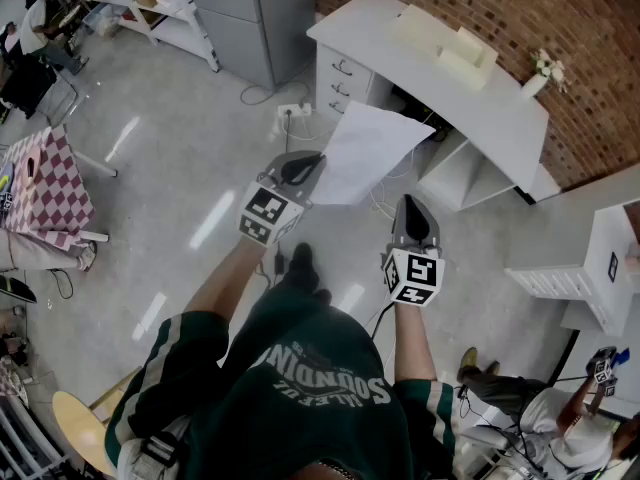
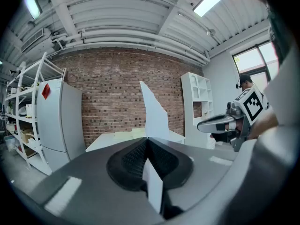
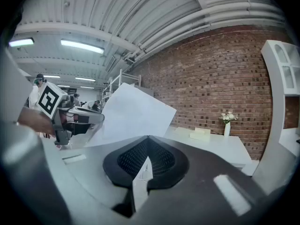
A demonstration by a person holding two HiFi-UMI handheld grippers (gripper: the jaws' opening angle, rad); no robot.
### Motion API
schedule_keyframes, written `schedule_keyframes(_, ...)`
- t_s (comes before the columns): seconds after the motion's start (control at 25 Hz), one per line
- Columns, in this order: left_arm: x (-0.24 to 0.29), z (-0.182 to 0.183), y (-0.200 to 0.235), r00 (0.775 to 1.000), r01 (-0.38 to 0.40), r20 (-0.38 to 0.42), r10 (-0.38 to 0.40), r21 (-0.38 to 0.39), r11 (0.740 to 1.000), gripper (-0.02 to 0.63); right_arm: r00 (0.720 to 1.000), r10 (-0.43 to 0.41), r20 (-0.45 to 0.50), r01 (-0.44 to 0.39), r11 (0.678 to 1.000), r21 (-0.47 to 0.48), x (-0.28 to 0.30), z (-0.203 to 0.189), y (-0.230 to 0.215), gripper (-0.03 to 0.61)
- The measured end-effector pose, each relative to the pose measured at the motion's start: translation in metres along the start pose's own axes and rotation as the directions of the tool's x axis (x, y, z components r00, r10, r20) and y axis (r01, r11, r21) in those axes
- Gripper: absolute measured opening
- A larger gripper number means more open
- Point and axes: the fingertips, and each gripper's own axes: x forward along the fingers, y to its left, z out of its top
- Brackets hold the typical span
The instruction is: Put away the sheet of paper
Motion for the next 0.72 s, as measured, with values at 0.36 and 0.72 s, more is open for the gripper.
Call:
schedule_keyframes(0.36,0.016,-0.001,0.01,1.0,0.001,-0.022,0.0,0.014,1.0,0.011,0.998,0.01,0.059,-0.014,0.998,0.063,0.01,0.002,-0.016,0.0)
schedule_keyframes(0.72,0.048,-0.002,0.043,1.0,0.007,-0.012,-0.007,-0.003,1.0,0.011,0.997,0.064,0.032,-0.064,0.998,0.009,0.048,0.007,-0.022,0.0)
